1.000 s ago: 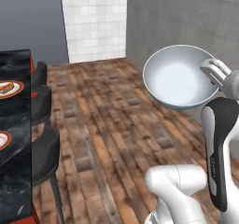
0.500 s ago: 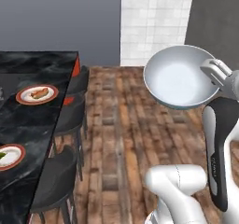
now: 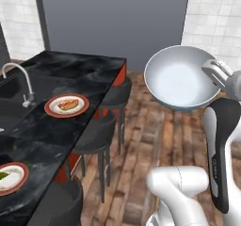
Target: Take the smaller bowl and place it next to the appetizer plate on the dining counter , and place the larger bowl next to the plate with cooked food.
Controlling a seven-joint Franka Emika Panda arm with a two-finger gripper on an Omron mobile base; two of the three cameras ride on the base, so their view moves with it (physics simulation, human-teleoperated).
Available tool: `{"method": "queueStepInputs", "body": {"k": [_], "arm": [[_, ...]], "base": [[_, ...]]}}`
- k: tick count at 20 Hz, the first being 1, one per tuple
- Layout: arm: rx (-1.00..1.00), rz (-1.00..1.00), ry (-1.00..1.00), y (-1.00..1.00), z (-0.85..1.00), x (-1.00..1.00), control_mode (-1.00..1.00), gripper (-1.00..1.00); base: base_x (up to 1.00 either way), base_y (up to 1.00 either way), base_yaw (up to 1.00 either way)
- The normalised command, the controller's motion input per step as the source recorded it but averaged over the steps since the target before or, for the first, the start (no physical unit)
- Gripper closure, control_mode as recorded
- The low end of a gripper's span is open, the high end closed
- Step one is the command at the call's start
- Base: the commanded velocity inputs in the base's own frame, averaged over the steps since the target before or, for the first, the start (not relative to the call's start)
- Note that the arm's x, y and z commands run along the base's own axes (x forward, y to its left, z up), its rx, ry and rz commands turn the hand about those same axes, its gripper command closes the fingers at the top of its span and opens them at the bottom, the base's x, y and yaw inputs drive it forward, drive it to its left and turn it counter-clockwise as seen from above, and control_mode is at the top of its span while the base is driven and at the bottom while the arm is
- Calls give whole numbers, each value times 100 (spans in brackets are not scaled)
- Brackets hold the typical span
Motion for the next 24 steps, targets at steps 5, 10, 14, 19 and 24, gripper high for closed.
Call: {"method": "queueStepInputs", "body": {"k": [5,10,14,19,24], "arm": [[0,0,0,0,0,0,100,100],[0,0,0,0,0,0,100,100],[0,0,0,0,0,0,100,100],[0,0,0,0,0,0,100,100],[0,0,0,0,0,0,100,100]], "base": [[100,-40,50],[100,-30,50],[100,-21,49],[100,-10,47],[96,0,48]]}}
